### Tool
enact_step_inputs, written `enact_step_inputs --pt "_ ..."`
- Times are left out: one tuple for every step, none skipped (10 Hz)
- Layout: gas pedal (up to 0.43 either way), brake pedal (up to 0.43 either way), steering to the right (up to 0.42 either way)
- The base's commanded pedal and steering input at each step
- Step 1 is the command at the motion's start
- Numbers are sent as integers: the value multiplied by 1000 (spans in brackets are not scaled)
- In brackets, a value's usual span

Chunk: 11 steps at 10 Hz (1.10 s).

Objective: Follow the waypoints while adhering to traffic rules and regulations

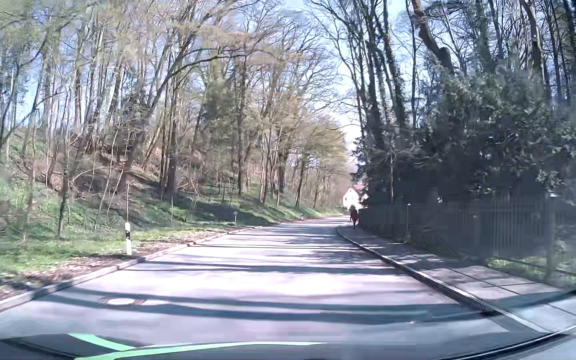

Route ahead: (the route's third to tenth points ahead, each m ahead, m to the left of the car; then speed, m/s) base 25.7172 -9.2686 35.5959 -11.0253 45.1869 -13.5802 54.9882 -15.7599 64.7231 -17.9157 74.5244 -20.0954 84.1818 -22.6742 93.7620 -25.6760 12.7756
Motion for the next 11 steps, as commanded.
enact_step_inputs --pt "0 159 2" --pt "0 152 4" --pt "0 152 6" --pt "0 152 8" --pt "0 152 10" --pt "0 152 10" --pt "0 152 12" --pt "0 152 15" --pt "0 152 18" --pt "0 152 20" --pt "0 152 21"
